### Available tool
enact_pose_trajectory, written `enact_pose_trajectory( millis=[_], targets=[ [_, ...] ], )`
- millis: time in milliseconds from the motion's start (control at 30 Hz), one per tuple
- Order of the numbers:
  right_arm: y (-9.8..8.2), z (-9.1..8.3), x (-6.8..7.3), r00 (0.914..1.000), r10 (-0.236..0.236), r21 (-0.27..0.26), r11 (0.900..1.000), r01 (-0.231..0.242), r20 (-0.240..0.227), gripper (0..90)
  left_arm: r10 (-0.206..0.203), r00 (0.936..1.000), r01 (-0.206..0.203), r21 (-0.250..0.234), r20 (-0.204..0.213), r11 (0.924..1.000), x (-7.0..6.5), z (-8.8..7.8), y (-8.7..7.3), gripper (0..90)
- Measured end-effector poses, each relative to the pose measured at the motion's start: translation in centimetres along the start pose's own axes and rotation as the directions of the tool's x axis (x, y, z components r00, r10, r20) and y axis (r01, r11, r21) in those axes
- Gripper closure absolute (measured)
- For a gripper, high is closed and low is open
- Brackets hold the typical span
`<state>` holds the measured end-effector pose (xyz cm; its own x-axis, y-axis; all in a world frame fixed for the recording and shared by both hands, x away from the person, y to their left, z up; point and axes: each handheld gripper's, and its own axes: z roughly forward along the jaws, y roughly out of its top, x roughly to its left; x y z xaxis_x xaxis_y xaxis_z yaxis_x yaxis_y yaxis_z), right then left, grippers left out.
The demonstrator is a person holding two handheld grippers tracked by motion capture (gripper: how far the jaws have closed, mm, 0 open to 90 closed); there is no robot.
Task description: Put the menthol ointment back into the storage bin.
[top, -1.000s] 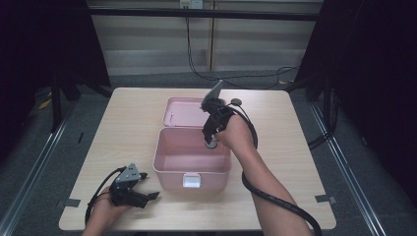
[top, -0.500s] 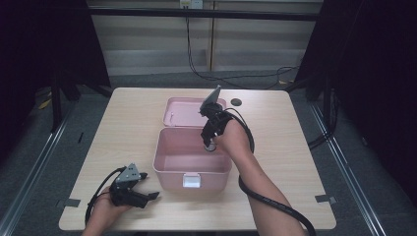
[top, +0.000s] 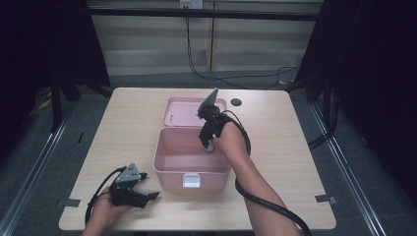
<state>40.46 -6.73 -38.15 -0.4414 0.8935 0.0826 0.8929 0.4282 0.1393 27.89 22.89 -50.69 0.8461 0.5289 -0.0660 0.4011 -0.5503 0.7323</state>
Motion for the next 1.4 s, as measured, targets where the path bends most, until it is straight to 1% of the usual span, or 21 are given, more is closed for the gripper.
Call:
enact_pose_trajectory(
  millis=[233, 300, 367, 467, 567, 900, 967, 1267, 1333, 1400],
  targets=[
    [0.1, 0.9, 0.1, 1.0000, 0.006, 0.000, 1.000, -0.006, -0.001, 50.7, -0.002, 1.0000, 0.002, 0.001, 0.002, 1.0000, 0.0, 0.0, 0.0, 15.3],
    [0.2, 1.2, 0.2, 0.9999, 0.004, 0.007, 1.000, -0.004, 0.010, 50.7, -0.003, 1.0000, 0.003, 0.001, 0.000, 1.0000, 0.0, 0.0, 0.0, 15.3],
    [0.2, 1.4, 0.2, 0.9999, 0.002, 0.009, 1.000, -0.002, 0.012, 50.7, -0.003, 1.0000, 0.003, 0.000, 0.001, 1.0000, 0.0, 0.0, 0.0, 15.3],
    [0.2, 1.6, 0.3, 0.9999, 0.004, 0.002, 1.000, -0.004, 0.016, 50.7, -0.004, 1.0000, 0.004, 0.001, -0.001, 1.0000, 0.0, 0.0, 0.0, 15.2],
    [0.2, 1.8, 0.3, 0.9996, -0.001, 0.006, 1.000, 0.001, 0.027, 50.7, -0.003, 1.0000, 0.003, 0.000, 0.001, 1.0000, 0.0, 0.0, 0.0, 15.3],
    [0.1, 2.4, 0.3, 0.9997, -0.001, 0.003, 1.000, 0.001, 0.026, 50.7, -0.004, 1.0000, 0.004, 0.001, 0.000, 1.0000, 0.0, 0.0, 0.0, 15.3],
    [0.1, 2.6, 0.3, 0.9994, -0.003, 0.005, 1.000, 0.003, 0.034, 50.7, -0.004, 1.0000, 0.004, 0.001, 0.001, 1.0000, 0.0, 0.0, 0.0, 15.3],
    [0.0, 2.9, 0.2, 0.9995, -0.004, 0.002, 1.000, 0.004, 0.032, 50.6, -0.003, 1.0000, 0.003, 0.000, 0.002, 1.0000, 0.0, 0.0, 0.0, 15.3],
    [0.0, 3.0, 0.2, 0.9996, -0.001, -0.005, 1.000, 0.001, 0.029, 50.6, -0.009, 0.9999, 0.009, -0.005, 0.004, 0.9999, 0.0, 0.0, 0.0, 15.3],
    [0.0, 3.1, 0.3, 0.9994, -0.001, -0.008, 1.000, 0.001, 0.036, 50.6, -0.007, 1.0000, 0.007, -0.004, 0.004, 1.0000, 0.0, 0.0, 0.0, 15.3]
  ],
)
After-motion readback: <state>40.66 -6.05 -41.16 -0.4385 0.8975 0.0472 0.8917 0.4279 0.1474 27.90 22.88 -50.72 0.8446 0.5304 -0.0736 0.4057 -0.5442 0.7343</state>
